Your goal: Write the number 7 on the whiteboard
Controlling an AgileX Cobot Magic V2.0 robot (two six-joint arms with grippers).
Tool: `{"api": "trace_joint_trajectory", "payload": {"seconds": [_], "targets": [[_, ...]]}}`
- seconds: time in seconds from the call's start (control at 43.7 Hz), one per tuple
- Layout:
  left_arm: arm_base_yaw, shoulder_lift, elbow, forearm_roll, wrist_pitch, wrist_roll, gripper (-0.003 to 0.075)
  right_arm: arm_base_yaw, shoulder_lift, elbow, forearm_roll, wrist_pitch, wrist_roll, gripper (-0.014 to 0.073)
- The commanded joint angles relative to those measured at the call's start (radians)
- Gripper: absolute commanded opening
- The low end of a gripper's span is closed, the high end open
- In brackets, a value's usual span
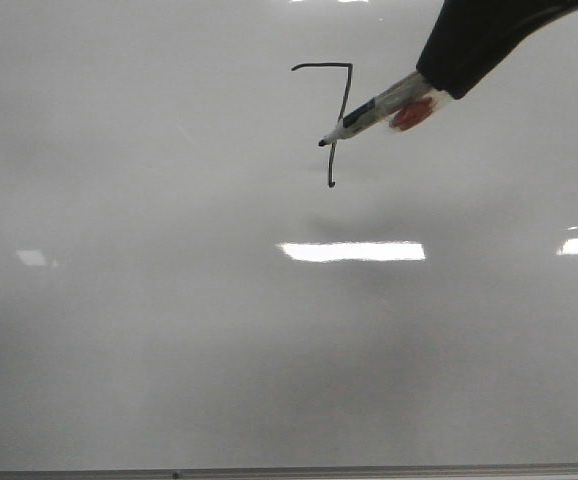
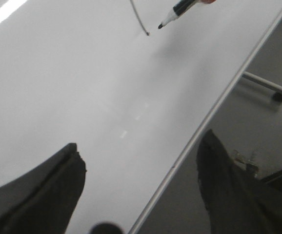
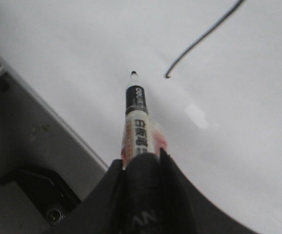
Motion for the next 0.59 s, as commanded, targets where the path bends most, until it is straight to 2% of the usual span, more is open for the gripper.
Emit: {"api": "trace_joint_trajectory", "payload": {"seconds": [0.0, 0.183, 0.389, 0.572], "targets": [[0.001, 0.017, -0.026, -0.172, 0.008, 0.151, 0.0529, 0.057, -0.088, -0.028, 0.018, 0.086, -0.151, -0.0066], [-0.013, 0.085, -0.03, -0.405, 0.108, 0.387, 0.0533, 0.132, -0.155, -0.028, 0.129, 0.227, -0.318, -0.0066], [-0.13, 0.164, -0.039, -0.415, 0.069, 0.425, 0.0533, 0.142, -0.172, -0.028, 0.259, 0.249, -0.408, -0.0066], [-0.234, 0.248, -0.039, -0.415, -0.013, 0.438, 0.0533, 0.142, -0.172, -0.028, 0.277, 0.252, -0.415, -0.0066]]}}
